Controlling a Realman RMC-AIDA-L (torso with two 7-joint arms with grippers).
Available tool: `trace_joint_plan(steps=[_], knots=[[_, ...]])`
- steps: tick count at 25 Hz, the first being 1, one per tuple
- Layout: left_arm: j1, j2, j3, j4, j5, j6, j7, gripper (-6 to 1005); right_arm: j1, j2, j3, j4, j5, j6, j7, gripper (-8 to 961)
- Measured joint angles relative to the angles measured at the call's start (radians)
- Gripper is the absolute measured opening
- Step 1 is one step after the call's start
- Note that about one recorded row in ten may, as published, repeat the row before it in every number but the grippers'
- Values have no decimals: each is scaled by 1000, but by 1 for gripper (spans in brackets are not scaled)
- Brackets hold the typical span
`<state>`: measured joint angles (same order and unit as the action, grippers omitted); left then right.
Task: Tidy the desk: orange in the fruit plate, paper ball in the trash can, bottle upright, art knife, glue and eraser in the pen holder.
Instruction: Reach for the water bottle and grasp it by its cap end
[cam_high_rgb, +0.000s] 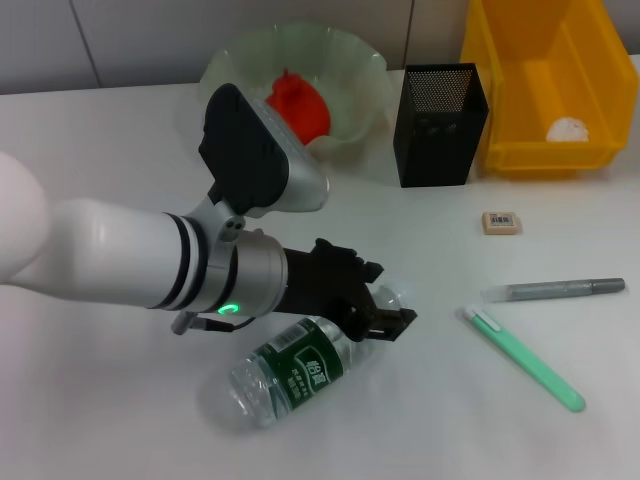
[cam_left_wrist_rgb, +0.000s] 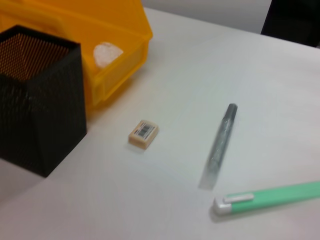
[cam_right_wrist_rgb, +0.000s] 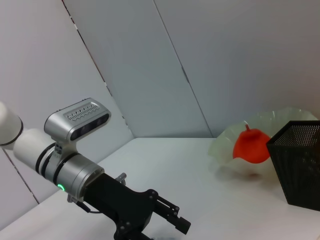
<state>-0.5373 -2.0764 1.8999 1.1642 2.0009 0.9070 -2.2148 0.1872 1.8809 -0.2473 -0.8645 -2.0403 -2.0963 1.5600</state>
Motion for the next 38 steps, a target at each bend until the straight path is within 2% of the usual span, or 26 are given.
trace_joint_plan(steps=[8,19,38], knots=[[-12,-2,42,17,-5,-61,-27,656,13,0,-10,5,0,12,0,583],[-70,-3,120,-42,1,-154,-50,655,15,3,-12,9,-10,12,0,583],[-76,-4,187,-97,2,-238,-53,652,15,14,-12,9,-12,10,-12,582]])
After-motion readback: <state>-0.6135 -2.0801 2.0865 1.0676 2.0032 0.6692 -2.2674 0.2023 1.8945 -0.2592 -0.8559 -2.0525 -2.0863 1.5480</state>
